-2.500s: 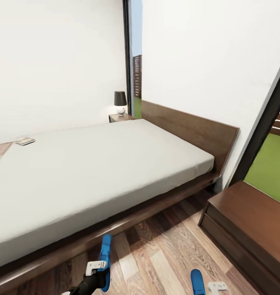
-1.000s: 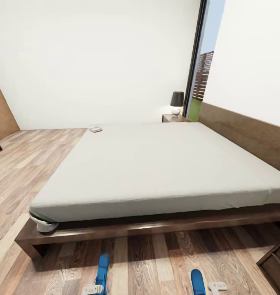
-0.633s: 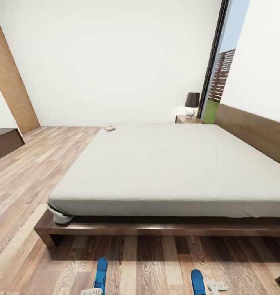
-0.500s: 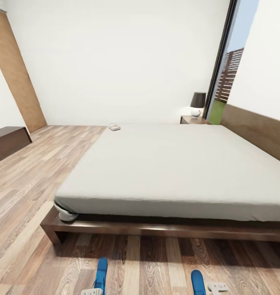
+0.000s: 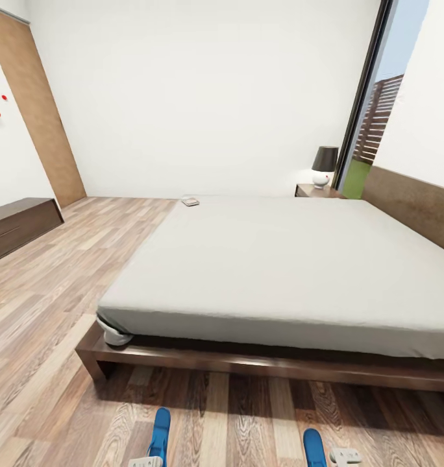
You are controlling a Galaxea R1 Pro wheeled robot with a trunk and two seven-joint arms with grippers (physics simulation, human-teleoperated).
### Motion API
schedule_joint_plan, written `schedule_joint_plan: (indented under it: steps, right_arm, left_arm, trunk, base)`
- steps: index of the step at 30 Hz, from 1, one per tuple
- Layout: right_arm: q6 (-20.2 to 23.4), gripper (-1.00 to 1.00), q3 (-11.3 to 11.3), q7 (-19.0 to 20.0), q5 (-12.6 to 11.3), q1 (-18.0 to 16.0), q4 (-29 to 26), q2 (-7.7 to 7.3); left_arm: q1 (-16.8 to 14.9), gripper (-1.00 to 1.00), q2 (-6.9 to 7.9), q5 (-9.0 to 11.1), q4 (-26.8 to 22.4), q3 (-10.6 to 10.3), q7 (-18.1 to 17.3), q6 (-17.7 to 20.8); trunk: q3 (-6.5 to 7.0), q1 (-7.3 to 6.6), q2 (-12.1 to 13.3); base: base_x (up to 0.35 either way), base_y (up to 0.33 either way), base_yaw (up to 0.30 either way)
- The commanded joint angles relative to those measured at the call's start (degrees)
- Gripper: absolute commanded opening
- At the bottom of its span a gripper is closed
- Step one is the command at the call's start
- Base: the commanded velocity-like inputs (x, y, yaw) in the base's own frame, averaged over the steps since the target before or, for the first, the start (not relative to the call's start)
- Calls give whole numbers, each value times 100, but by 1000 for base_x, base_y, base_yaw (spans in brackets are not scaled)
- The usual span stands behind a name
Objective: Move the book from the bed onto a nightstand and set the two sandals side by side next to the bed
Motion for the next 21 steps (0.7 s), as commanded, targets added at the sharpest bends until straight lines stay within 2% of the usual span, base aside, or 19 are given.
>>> schedule_joint_plan:
  steps: [1,15,17,18,19,20,21]
  right_arm:
    - [-22,-100,-45,42,45,-4,6,0]
    - [-15,-100,-55,66,36,-4,6,-48]
    - [-15,-100,-56,66,36,-4,6,-49]
    - [-15,-100,-57,66,36,-4,6,-50]
    - [-15,-100,-57,66,36,-4,6,-50]
    - [-17,-100,-57,66,36,-4,6,-51]
    - [-16,-100,-59,66,36,-4,6,-51]
  left_arm:
    - [-3,-100,0,35,8,24,-43,2]
    - [-6,-100,-3,28,-7,37,-16,18]
    - [-20,-100,-17,27,-68,35,135,44]
    - [-29,-100,-31,24,-136,31,347,104]
    - [-43,-100,-78,17,-291,28,838,352]
    - [-50,-100,-96,15,-366,27,1038,482]
    - [-65,-100,-123,10,-566,24,1456,803]
  trunk:
    - [-5,-1,-2]
    - [-5,-1,-2]
    - [-5,-1,-2]
    - [-5,-1,-2]
    - [-5,-1,-2]
    - [-5,-1,-2]
    - [-5,-1,-2]
  base:
    - [0,0,0]
    - [0,0,0]
    - [0,0,0]
    - [0,0,0]
    - [0,0,0]
    - [0,0,0]
    - [0,0,0]
